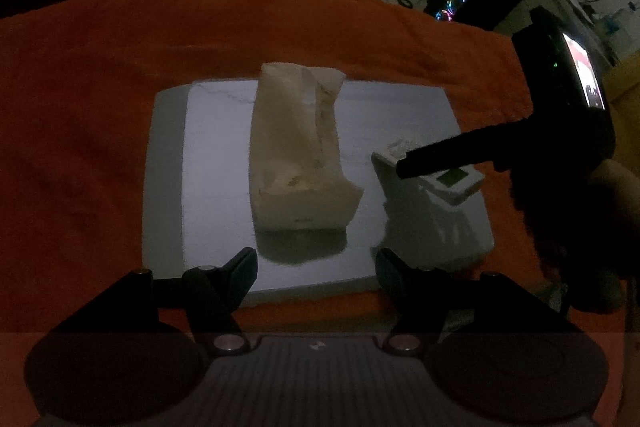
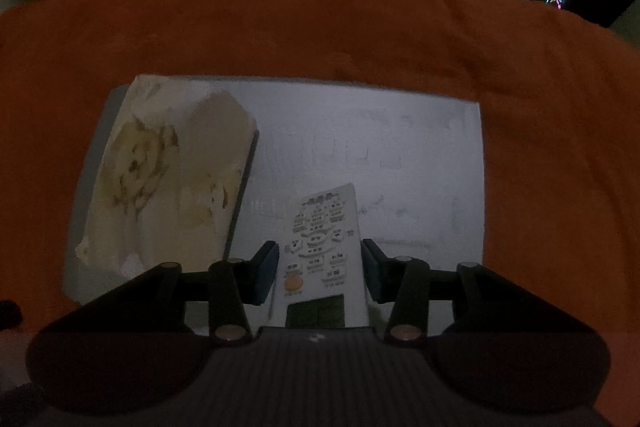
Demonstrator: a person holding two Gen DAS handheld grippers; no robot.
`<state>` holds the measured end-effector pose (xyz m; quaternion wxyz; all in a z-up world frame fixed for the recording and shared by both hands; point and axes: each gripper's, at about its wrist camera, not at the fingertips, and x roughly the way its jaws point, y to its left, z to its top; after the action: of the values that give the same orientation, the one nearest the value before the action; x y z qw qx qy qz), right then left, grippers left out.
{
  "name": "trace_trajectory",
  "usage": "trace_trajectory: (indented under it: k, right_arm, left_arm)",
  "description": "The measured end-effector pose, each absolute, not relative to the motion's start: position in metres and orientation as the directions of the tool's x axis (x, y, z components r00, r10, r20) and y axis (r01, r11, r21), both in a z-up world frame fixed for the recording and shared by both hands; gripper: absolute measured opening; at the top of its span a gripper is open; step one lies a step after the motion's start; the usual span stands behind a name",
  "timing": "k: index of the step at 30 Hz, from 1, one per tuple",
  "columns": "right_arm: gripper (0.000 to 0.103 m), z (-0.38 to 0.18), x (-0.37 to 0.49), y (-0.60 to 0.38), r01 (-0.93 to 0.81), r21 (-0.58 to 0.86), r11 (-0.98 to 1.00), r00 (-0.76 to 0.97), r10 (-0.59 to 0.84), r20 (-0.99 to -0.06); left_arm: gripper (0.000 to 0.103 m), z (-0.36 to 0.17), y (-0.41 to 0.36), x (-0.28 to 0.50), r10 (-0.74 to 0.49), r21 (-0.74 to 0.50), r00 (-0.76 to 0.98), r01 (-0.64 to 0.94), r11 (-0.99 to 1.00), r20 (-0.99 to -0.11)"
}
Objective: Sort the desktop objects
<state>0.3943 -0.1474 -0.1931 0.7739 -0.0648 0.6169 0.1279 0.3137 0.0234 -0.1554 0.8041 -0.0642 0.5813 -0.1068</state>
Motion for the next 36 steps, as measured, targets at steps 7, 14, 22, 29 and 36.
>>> trace_trajectory:
  k: [7, 14, 22, 29, 36]
  right_arm:
    - [0.047, -0.207, 0.385, -0.157, -0.306, 0.075, 0.949, 0.162, 0.129, -0.978]
    - [0.054, -0.218, 0.371, -0.155, -0.431, -0.033, 0.902, 0.183, 0.052, -0.982]
    - [0.05, -0.224, 0.348, -0.161, -0.546, -0.079, 0.834, 0.183, 0.026, -0.983]
    - [0.049, -0.219, 0.344, -0.184, -0.779, -0.099, 0.619, 0.158, 0.041, -0.987]
    - [0.049, -0.216, 0.352, -0.207, -0.938, 0.017, 0.347, 0.026, 0.12, -0.992]
  left_arm:
    - [0.067, -0.162, 0.028, 0.318, -0.256, -0.248, 0.287, 0.066, 0.967, -0.923]
    - [0.067, -0.162, 0.01, 0.324, -0.261, -0.23, 0.297, 0.136, 0.964, -0.919]
    - [0.067, -0.152, -0.033, 0.321, -0.234, -0.035, 0.438, 0.416, 0.909, -0.868]
    - [0.07, -0.158, -0.07, 0.293, -0.238, 0.294, 0.566, 0.689, 0.662, -0.789]
    - [0.07, -0.177, -0.081, 0.296, -0.316, 0.347, 0.553, 0.781, 0.519, -0.771]
